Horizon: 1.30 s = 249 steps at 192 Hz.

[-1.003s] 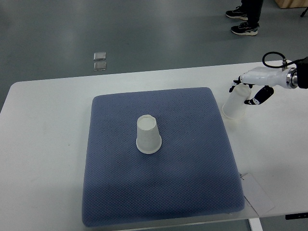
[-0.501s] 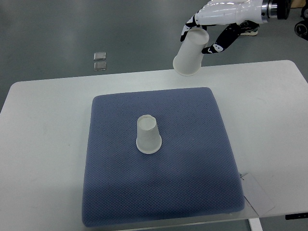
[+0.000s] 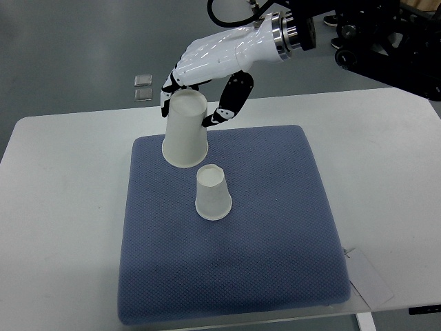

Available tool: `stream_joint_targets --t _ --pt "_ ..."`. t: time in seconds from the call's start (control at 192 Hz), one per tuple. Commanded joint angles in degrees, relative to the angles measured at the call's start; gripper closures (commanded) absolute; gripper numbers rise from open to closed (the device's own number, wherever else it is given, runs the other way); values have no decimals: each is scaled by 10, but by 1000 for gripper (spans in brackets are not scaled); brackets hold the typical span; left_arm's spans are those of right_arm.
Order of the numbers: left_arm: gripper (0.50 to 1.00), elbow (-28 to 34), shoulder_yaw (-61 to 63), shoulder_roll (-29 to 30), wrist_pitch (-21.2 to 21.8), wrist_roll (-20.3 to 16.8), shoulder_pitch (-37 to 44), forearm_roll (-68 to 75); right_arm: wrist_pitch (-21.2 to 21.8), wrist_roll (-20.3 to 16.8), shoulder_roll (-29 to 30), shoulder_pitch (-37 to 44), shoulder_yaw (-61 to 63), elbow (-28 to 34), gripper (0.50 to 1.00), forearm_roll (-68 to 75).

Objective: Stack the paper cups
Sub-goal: 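Lift the cup with the right hand and carry it over the mat cup, then lower the held cup onto the upside-down cup on the mat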

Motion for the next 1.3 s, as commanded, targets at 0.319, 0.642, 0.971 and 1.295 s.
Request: stream_joint_targets --t 0.319,0.642,0.971,1.295 --pt "500 0 0 0 0 0 0 0 -1 -14 26 -42 -10 -3 1000 -18" --pt "500 0 0 0 0 0 0 0 -2 -13 25 -49 -20 -9 1000 -46" --pt "500 0 0 0 0 0 0 0 -6 -12 16 -50 -43 -11 1000 -66" --pt "500 0 0 0 0 0 0 0 -8 -13 15 -50 -56 -15 1000 -66"
